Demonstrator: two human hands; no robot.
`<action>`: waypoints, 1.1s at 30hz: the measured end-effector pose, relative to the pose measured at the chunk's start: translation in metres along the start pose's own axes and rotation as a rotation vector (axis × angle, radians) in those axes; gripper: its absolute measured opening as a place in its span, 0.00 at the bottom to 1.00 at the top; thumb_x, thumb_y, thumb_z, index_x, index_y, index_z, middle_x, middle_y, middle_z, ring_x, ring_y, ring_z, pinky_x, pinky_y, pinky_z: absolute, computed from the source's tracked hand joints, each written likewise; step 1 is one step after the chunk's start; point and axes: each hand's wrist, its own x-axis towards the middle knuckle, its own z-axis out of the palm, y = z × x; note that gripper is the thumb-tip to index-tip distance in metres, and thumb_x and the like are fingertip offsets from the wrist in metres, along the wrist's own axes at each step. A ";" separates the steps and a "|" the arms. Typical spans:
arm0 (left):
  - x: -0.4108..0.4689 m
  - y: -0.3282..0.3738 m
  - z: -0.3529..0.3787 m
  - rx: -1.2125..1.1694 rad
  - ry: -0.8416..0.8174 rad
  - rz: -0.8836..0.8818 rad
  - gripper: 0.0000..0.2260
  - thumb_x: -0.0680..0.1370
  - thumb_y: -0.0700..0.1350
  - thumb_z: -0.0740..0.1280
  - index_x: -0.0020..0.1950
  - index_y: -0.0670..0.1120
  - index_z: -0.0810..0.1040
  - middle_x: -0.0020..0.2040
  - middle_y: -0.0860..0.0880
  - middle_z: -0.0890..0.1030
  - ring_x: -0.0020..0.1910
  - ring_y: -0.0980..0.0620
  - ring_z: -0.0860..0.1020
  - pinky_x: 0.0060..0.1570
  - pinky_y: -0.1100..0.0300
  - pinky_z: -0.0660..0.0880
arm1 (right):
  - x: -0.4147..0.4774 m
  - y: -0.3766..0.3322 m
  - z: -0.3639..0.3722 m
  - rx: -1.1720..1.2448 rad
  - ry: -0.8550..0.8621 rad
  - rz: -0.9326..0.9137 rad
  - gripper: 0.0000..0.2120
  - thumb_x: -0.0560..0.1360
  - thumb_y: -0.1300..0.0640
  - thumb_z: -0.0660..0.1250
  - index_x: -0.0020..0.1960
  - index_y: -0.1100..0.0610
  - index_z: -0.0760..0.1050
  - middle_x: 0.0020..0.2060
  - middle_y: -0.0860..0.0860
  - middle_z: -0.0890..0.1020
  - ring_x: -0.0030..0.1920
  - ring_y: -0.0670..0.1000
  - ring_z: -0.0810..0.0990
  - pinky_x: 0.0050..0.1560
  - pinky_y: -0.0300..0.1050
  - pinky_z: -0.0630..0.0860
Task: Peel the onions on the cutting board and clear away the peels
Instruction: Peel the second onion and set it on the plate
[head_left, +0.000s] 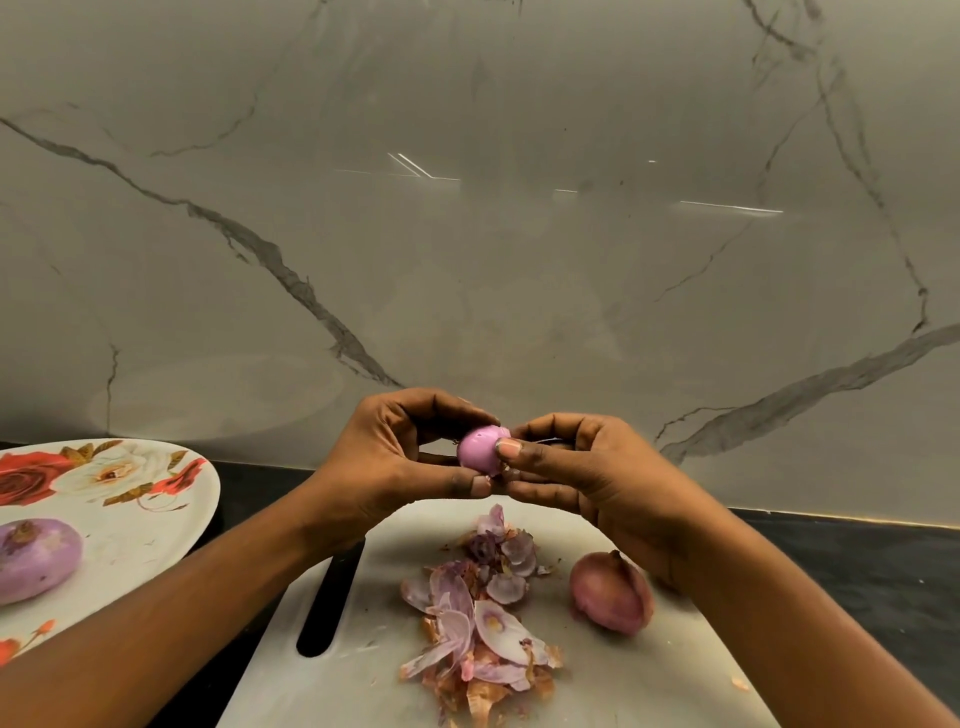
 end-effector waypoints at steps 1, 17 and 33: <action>0.000 0.000 0.000 -0.006 -0.006 0.001 0.22 0.65 0.34 0.80 0.59 0.39 0.83 0.56 0.43 0.87 0.58 0.42 0.85 0.54 0.52 0.85 | 0.000 0.000 -0.001 0.022 0.006 0.005 0.16 0.72 0.62 0.78 0.58 0.66 0.83 0.53 0.62 0.88 0.52 0.59 0.89 0.53 0.46 0.87; 0.000 -0.005 -0.002 0.114 -0.036 -0.063 0.22 0.66 0.34 0.83 0.58 0.41 0.85 0.56 0.42 0.87 0.59 0.40 0.85 0.56 0.39 0.83 | 0.002 0.003 -0.005 -0.191 0.097 -0.047 0.12 0.70 0.63 0.81 0.50 0.68 0.85 0.43 0.62 0.88 0.43 0.56 0.88 0.46 0.43 0.85; 0.000 0.000 -0.004 0.159 0.021 -0.075 0.22 0.64 0.39 0.83 0.57 0.42 0.85 0.53 0.45 0.88 0.56 0.44 0.86 0.56 0.48 0.84 | -0.001 0.003 0.003 -0.583 0.147 -0.290 0.10 0.70 0.53 0.83 0.50 0.52 0.89 0.42 0.48 0.89 0.45 0.49 0.89 0.52 0.55 0.87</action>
